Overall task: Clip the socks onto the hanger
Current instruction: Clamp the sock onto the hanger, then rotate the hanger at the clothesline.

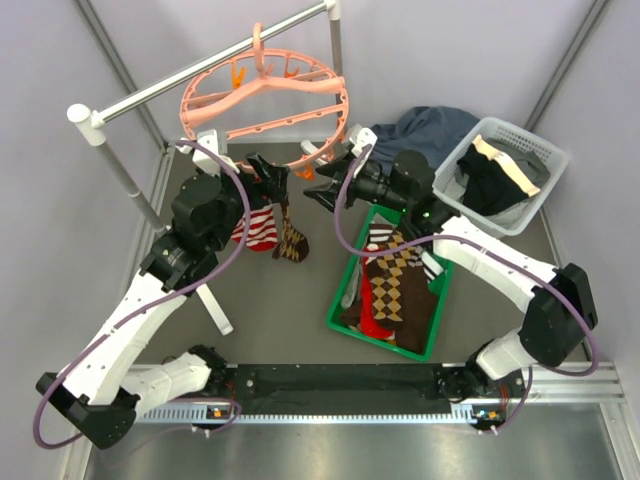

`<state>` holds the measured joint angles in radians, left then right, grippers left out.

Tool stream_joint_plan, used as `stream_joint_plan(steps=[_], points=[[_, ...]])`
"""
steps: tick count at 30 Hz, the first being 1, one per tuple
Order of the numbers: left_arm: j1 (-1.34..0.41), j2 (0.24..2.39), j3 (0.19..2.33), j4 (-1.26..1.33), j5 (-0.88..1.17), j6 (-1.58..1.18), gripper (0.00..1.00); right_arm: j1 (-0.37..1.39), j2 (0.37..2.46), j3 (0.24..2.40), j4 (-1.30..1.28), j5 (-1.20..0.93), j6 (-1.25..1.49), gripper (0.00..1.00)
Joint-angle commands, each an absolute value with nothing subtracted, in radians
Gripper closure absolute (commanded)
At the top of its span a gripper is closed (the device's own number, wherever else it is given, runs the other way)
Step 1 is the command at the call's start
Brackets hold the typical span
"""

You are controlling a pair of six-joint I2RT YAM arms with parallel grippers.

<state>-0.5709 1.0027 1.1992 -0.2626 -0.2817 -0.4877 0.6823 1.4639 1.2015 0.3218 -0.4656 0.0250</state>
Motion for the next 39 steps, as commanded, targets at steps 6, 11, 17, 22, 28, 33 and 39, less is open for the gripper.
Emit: stream_joint_plan(steps=[6,11,17,22,28,33,39], points=[[-0.569,0.969,1.212,-0.242,-0.278,-0.463,0.12,0.664,1.552,1.327,0.393,-0.623,0.011,0.39],[-0.569,0.969,1.219,-0.250,-0.255,-0.460,0.12,0.650,1.580,1.338,0.403,-0.637,0.020,0.39],[-0.569,0.966,1.216,-0.252,-0.242,-0.456,0.12,0.620,1.604,1.344,0.449,-0.704,0.067,0.40],[-0.569,0.965,1.223,-0.256,-0.236,-0.453,0.12,0.615,1.629,1.368,0.445,-0.753,0.072,0.42],[-0.569,0.966,1.230,-0.256,-0.226,-0.449,0.12,0.607,1.651,1.387,0.445,-0.795,0.077,0.52],[-0.569,0.966,1.241,-0.259,-0.189,-0.453,0.12,0.607,1.652,1.379,0.445,-0.821,0.081,0.69],[-0.569,0.960,1.264,-0.271,-0.138,-0.465,0.12,0.611,1.606,1.333,0.488,-0.815,0.118,0.87]])
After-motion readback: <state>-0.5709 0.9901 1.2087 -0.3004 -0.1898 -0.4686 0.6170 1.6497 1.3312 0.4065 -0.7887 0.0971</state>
